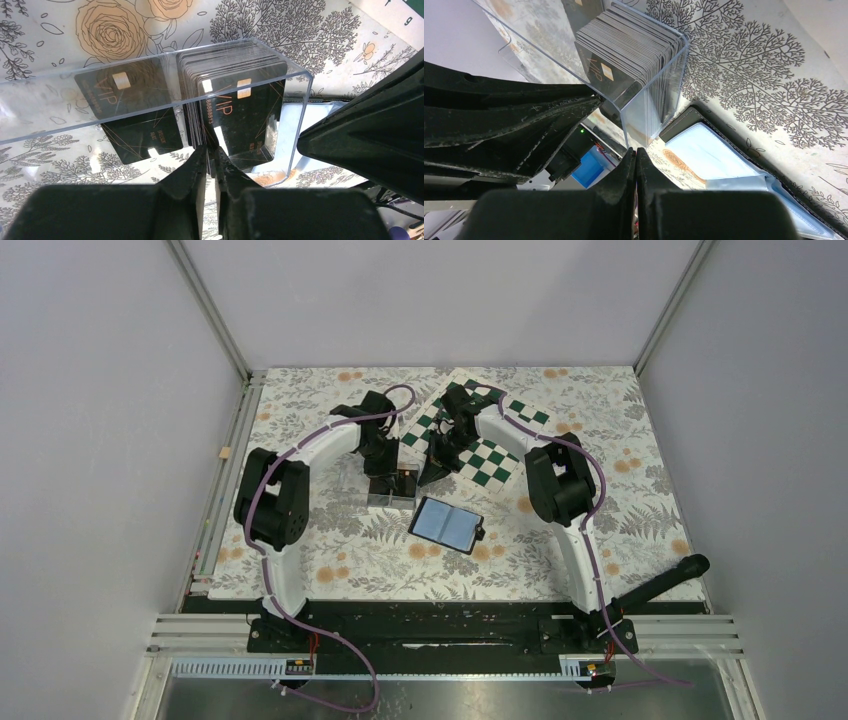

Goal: Put the credit cards into the card holder
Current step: Pick up the credit card from the storage box.

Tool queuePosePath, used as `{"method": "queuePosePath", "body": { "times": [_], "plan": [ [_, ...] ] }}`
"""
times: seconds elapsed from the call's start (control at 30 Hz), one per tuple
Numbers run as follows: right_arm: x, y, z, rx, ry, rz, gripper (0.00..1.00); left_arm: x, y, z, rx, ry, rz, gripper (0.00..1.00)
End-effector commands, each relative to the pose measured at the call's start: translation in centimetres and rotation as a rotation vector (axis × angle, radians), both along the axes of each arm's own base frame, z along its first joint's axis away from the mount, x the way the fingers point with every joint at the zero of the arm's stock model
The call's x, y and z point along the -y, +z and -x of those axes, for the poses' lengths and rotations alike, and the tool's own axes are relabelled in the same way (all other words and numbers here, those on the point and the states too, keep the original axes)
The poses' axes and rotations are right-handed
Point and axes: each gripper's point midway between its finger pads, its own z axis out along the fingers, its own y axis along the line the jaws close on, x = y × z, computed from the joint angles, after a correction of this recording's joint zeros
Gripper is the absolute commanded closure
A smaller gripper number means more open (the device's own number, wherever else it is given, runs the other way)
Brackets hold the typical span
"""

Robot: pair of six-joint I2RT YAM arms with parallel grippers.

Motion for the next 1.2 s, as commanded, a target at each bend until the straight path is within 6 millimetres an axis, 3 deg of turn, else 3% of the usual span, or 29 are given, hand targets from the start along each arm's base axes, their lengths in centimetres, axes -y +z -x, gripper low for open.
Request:
{"method": "queuePosePath", "body": {
  "times": [0.0,0.07,0.47,0.9,1.17],
  "plan": [
    [-1.0,1.3,0.5,0.001,0.033,-0.039,1.00,0.3,0.6,-0.8,0.034,-0.023,-0.004,0.95],
    [-1.0,1.3,0.5,0.000,0.034,-0.040,1.00,0.5,1.2,-0.8,0.049,-0.030,0.003,1.00],
    [-1.0,1.3,0.6,-0.003,0.037,-0.046,1.00,2.1,4.0,-0.8,0.104,-0.059,0.050,1.00],
    [-0.9,1.3,0.9,-0.009,0.043,-0.049,1.00,2.0,4.2,-0.3,0.124,-0.092,-0.030,1.00],
    [-0.8,1.5,1.0,-0.004,0.045,-0.050,1.00,3.5,5.5,0.0,0.124,-0.107,0.058,1.00]
  ]
}}
